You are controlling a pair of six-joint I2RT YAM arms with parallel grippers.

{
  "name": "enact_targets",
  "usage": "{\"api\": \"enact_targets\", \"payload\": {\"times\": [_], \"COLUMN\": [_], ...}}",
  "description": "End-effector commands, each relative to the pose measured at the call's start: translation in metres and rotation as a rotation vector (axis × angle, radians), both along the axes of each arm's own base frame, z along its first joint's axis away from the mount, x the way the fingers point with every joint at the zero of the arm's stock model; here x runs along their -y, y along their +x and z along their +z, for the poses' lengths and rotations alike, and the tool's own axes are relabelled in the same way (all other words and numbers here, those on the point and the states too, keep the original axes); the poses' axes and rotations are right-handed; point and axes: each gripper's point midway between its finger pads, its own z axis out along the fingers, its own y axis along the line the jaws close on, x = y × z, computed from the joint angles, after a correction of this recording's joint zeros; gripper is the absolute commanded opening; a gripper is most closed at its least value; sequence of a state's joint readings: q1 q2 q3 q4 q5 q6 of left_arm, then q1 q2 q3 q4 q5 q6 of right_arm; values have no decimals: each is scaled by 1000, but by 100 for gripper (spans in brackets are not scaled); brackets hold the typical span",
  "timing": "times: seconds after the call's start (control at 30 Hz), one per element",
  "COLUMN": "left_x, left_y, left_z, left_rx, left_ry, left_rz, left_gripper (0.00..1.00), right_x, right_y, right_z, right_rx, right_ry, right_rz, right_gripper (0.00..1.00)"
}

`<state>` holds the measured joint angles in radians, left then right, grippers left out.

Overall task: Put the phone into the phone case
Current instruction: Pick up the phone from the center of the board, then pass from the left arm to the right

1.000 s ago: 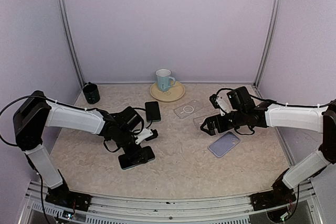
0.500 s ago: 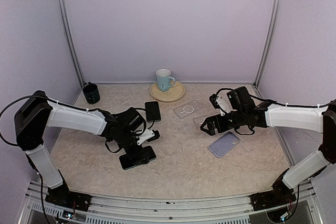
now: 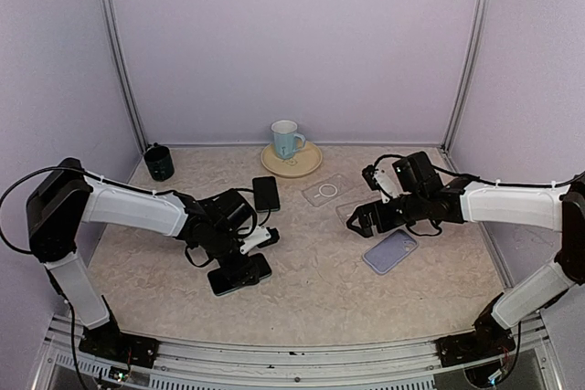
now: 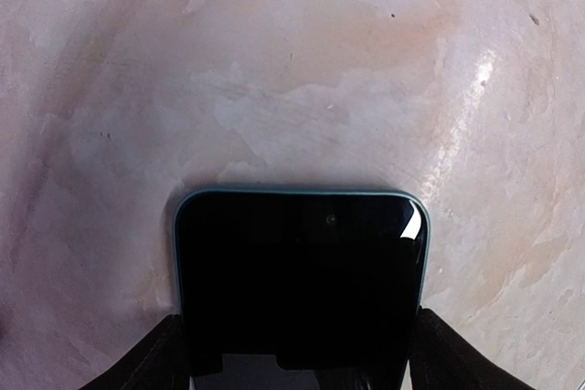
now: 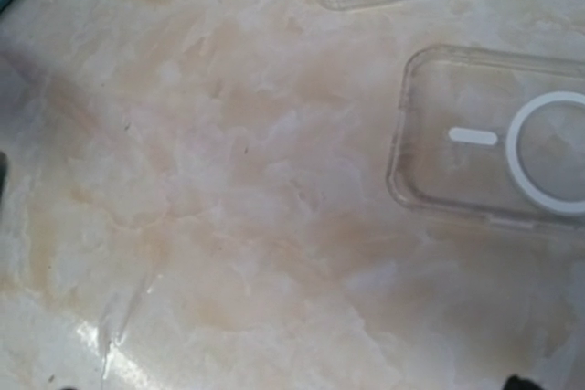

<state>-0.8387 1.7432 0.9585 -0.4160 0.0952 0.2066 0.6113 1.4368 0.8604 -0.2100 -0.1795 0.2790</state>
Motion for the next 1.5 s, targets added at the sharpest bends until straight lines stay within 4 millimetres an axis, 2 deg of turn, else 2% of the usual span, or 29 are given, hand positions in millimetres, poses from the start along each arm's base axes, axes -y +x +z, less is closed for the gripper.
{"api": "enact_targets", "payload": {"times": [0.0,0.13,0.3,0.53,0.73,0.93,1.27,1.47], "left_x": [-14,-13,-11,2,28,59,86,100], "left_y": [-14,-16,-16,3,18,18,14,16], "left_z": [-27,-29,-29,-3,27,45,49,65], "left_rx": [-63,-59,-53,45,154,203,228,256], "left_ry": [95,110,119,63,-21,-129,-207,-276], "left_rz": [0,-9,-10,17,21,1,-22,-22], "left_gripper": [76,70,55,46,43,42,43,43], "right_x": [-8,-12,-20,-35,-47,-60,-75,-86], "right_y": [-4,-5,-7,-12,-18,-25,-39,-43], "right_z": [-4,-8,-11,-12,-12,-15,-20,-20], "right_rx": [-4,-12,-32,-69,-109,-143,-196,-207], "right_ry": [6,11,41,106,166,192,238,258], "right_rz": [17,29,53,101,134,165,210,231], "right_gripper": [99,99,99,99,98,98,94,92]}}
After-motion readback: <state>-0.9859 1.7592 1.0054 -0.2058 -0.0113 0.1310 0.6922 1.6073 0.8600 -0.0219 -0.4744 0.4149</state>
